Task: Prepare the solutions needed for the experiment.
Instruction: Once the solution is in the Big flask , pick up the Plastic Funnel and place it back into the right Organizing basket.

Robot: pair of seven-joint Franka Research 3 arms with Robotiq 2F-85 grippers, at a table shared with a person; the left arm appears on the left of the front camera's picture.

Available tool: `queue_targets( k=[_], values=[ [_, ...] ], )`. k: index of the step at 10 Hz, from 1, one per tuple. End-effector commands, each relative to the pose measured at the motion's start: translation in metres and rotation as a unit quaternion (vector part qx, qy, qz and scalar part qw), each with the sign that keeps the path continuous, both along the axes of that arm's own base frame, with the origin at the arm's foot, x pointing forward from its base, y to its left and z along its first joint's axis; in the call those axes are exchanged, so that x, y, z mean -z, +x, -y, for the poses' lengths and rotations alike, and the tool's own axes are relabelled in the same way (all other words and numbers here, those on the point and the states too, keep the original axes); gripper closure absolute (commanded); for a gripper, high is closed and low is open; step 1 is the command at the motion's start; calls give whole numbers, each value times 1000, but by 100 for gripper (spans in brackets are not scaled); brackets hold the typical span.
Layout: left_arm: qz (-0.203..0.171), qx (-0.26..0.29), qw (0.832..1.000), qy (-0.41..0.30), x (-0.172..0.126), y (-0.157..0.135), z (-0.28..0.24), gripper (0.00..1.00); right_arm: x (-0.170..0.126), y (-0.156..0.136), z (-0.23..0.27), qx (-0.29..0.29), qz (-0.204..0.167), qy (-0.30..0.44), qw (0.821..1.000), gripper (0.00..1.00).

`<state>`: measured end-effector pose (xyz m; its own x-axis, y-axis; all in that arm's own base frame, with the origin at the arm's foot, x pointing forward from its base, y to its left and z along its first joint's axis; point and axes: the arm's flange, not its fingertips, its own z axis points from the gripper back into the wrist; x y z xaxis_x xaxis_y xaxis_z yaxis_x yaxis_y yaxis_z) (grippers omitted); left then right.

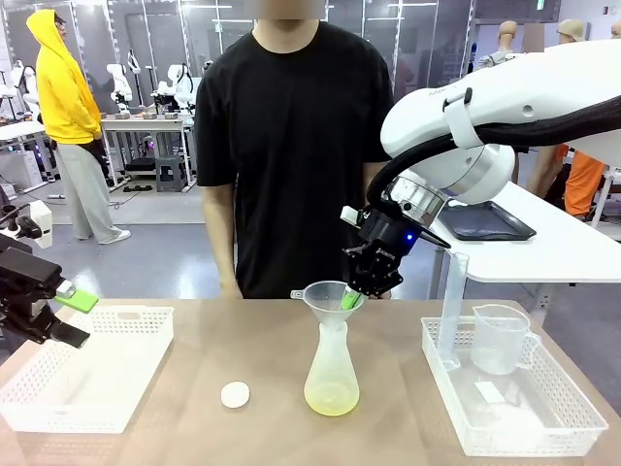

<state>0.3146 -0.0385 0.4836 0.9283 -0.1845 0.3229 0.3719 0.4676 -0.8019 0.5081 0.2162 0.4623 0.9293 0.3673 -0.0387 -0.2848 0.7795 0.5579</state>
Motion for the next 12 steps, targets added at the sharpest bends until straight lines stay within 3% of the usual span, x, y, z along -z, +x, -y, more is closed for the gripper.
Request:
queue_targets(
  k=[1,4,10,12],
  values=[
    [9,5,1000,-15,-1,2,3,0,-16,-11,8,14,-10,-21,1000,100],
    [9,5,1000,-15,-1,2,3,0,-46,-24,22,13,1,-22,1000,100],
    [9,5,1000,-15,-1,2,3,0,-99,-31,48,11,102,56,993,100],
    [9,5,1000,-15,-1,2,3,0,-107,-35,57,27,118,64,991,100]
  ],
)
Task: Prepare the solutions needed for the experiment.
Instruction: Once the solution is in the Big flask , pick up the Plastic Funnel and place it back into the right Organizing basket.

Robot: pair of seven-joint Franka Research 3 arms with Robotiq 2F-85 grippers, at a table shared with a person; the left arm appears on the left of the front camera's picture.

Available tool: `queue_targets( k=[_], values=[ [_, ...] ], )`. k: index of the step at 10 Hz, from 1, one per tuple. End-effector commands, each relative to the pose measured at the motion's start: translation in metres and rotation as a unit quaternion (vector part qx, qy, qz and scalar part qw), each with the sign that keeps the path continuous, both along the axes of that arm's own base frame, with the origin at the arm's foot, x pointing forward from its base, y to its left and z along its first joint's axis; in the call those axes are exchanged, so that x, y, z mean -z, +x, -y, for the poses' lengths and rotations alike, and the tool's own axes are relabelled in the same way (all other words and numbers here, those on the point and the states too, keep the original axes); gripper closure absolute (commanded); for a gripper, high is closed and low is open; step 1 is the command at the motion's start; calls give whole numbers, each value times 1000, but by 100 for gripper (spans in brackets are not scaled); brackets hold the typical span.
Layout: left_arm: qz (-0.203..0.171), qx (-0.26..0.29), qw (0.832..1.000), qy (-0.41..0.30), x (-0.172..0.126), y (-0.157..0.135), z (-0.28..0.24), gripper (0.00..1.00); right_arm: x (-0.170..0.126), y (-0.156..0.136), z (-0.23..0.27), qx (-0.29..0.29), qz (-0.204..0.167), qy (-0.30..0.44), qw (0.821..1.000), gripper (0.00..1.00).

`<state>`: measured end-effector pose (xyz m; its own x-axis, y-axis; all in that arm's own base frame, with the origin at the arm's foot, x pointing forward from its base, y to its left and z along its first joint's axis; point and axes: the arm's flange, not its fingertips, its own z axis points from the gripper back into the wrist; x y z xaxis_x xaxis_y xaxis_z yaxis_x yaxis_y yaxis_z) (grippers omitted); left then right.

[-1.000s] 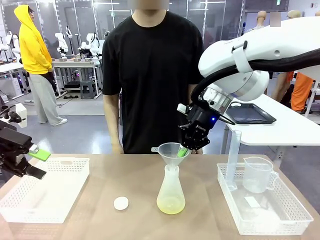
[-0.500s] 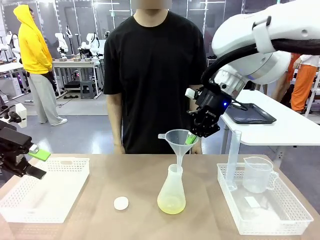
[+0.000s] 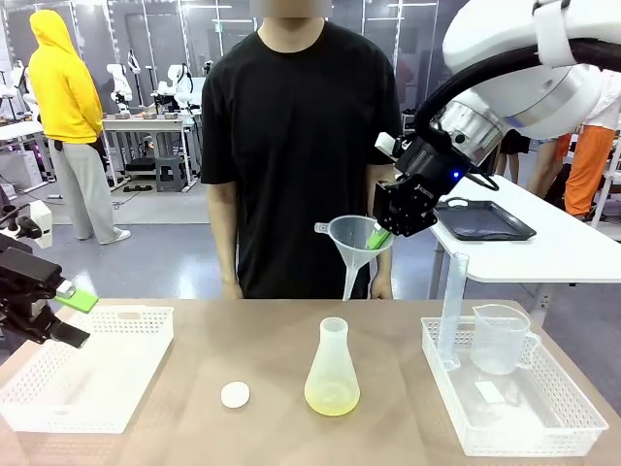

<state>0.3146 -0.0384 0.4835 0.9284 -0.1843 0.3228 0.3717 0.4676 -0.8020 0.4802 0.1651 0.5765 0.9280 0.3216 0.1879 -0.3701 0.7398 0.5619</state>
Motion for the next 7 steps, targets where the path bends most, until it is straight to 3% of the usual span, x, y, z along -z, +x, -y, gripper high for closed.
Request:
queue_targets(
  k=[1,4,7],
  values=[
    [9,5,1000,-15,-1,2,3,0,2,-17,15,9,14,9,1000,100],
    [9,5,1000,-15,-1,2,3,0,-13,-52,58,54,-23,-22,998,100],
    [9,5,1000,-15,-1,2,3,0,-5,-91,126,131,-59,-48,988,100]
  ],
)
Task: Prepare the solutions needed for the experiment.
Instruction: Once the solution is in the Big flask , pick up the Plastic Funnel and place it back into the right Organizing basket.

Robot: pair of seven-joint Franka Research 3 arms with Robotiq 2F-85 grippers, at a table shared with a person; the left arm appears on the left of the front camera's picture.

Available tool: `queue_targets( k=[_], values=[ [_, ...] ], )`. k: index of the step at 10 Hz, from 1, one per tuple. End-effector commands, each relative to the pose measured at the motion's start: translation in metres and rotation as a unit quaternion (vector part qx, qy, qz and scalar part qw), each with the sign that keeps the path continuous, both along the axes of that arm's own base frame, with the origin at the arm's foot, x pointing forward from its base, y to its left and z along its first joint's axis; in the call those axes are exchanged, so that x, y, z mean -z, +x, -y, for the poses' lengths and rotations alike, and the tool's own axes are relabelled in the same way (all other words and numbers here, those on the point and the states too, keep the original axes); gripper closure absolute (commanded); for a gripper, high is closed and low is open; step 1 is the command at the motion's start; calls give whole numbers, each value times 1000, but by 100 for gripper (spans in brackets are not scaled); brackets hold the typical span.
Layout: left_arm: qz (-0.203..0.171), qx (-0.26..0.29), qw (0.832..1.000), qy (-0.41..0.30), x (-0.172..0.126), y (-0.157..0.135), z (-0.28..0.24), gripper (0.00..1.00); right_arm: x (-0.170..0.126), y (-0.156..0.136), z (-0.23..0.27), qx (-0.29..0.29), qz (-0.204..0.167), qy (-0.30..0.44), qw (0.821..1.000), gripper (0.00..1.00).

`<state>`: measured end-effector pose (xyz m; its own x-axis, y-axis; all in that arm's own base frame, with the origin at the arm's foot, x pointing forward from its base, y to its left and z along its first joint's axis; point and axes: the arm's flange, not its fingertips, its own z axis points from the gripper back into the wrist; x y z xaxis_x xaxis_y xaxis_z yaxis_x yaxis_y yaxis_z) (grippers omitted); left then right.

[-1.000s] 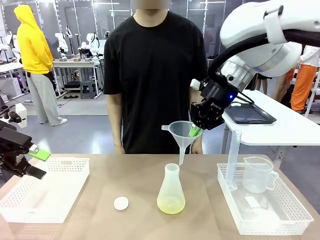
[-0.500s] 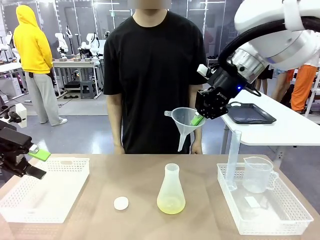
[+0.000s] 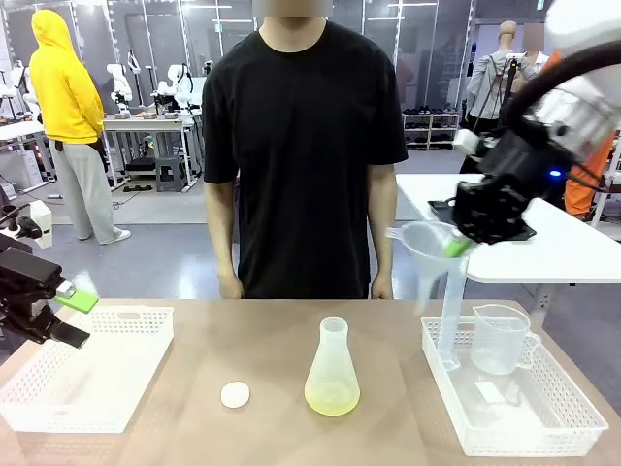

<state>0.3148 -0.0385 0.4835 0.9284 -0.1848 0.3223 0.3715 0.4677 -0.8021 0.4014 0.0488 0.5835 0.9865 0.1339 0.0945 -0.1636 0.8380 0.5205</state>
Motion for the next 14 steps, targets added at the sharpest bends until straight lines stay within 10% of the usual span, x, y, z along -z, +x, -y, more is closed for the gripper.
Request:
queue_targets(
  k=[1,4,10,12,14],
  values=[
    [9,5,1000,-15,-1,2,3,0,9,-23,28,45,-40,-14,998,100],
    [9,5,1000,-15,-1,2,3,0,45,-33,71,90,-97,-18,991,100],
    [9,5,1000,-15,-1,2,3,0,45,-34,75,77,-81,-19,994,97],
    [9,5,1000,-15,-1,2,3,0,83,14,82,120,-175,-52,976,97],
    [9,5,1000,-15,-1,2,3,0,109,37,87,132,-188,-84,970,97]
  ],
)
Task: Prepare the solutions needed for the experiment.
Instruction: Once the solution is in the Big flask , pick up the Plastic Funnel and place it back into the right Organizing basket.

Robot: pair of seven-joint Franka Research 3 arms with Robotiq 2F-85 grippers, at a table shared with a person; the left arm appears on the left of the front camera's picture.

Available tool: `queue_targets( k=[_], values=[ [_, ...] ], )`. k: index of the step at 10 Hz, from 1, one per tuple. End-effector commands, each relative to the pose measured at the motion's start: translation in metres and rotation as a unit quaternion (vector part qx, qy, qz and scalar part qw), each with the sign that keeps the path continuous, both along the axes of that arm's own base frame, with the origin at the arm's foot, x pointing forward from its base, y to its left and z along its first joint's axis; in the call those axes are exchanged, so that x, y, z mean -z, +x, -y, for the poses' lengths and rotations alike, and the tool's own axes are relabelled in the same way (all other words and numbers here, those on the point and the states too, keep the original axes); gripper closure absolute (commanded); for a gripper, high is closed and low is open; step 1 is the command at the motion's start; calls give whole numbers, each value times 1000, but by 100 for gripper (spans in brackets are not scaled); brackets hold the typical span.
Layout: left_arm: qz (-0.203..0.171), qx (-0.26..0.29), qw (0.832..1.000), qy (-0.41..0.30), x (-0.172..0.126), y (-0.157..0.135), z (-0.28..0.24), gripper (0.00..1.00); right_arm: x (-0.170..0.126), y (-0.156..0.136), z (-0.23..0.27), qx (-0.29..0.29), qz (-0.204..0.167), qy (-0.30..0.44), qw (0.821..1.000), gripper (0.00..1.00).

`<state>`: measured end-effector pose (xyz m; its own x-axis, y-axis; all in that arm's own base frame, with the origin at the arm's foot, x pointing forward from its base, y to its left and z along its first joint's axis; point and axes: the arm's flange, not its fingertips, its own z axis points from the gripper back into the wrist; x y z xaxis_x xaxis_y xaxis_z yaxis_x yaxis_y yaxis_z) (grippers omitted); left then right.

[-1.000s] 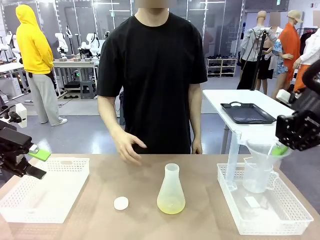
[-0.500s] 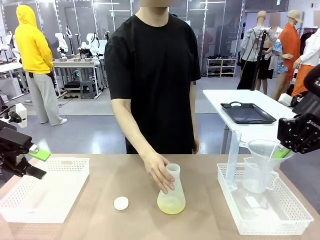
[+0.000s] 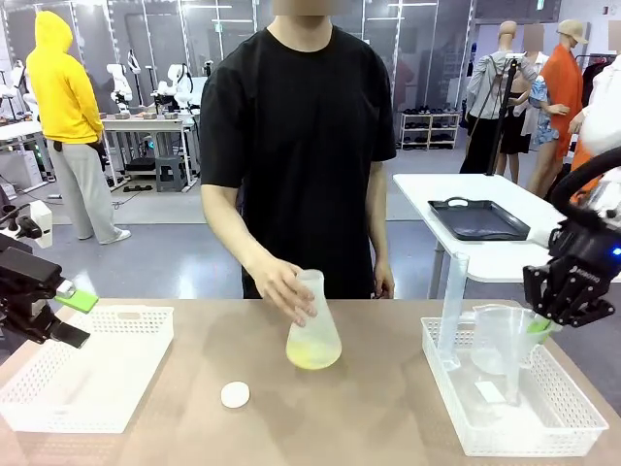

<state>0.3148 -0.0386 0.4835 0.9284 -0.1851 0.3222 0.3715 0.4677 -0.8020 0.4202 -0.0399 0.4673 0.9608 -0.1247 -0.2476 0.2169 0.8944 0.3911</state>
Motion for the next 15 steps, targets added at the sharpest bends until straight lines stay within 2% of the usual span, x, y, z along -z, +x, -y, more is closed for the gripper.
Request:
queue_targets(
  k=[1,2,3,5,8,10,11,12,13,14,15],
  values=[
    [9,5,1000,-15,-1,2,2,0,6,30,0,25,-29,-42,998,97],
    [9,5,1000,-15,-1,2,2,0,19,43,2,36,-35,-64,997,97],
    [9,5,1000,-15,-1,2,2,0,30,54,2,41,-43,-50,997,97],
    [9,5,1000,-15,-1,2,2,0,44,62,-4,54,-70,-55,995,97],
    [9,5,1000,-15,-1,2,2,0,63,57,-12,82,-82,-63,991,97],
    [9,5,1000,-15,-1,2,2,0,70,52,-17,97,-66,-68,991,97],
    [9,5,1000,-15,-1,2,2,0,74,52,-18,103,-61,-72,990,78],
    [9,5,1000,-15,-1,2,2,0,75,50,-19,114,-50,-73,990,78],
    [9,5,1000,-15,-1,2,2,0,76,48,-18,120,-50,-82,988,59],
    [9,5,1000,-15,-1,2,2,0,77,48,-17,130,-53,-93,986,85],
    [9,5,1000,-15,-1,2,2,0,76,47,-18,127,-58,-82,987,85]
  ],
)
